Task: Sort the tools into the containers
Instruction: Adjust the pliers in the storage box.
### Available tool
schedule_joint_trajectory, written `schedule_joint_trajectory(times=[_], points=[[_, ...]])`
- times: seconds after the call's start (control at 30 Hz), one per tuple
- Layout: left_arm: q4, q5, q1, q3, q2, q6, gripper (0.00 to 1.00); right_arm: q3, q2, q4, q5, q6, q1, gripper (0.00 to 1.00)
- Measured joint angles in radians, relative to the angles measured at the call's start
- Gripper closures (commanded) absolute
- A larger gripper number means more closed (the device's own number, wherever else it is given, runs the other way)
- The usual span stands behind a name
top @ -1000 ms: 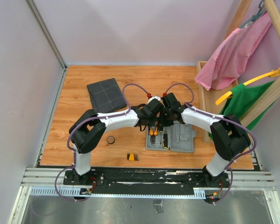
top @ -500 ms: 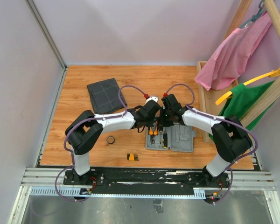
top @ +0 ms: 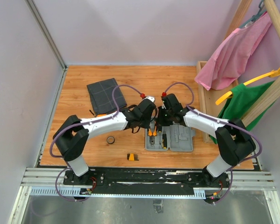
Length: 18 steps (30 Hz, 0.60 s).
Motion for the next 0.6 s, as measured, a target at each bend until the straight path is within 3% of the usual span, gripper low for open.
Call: schedule_joint_trajectory(times=[0.2, 0.4, 0.6], points=[[0.002, -0.021, 0.000, -0.004, -0.102, 0.000, 0.85, -0.001, -0.072, 0.004, 0.000, -0.014, 0.000, 0.86], [0.004, -0.042, 0.023, -0.097, -0.176, -0.012, 0.85, -0.008, -0.083, 0.000, 0.009, -0.015, 0.006, 0.73], [-0.001, -0.055, 0.130, -0.224, -0.317, -0.045, 0.72, -0.002, -0.077, -0.039, 0.082, 0.003, 0.077, 0.67]])
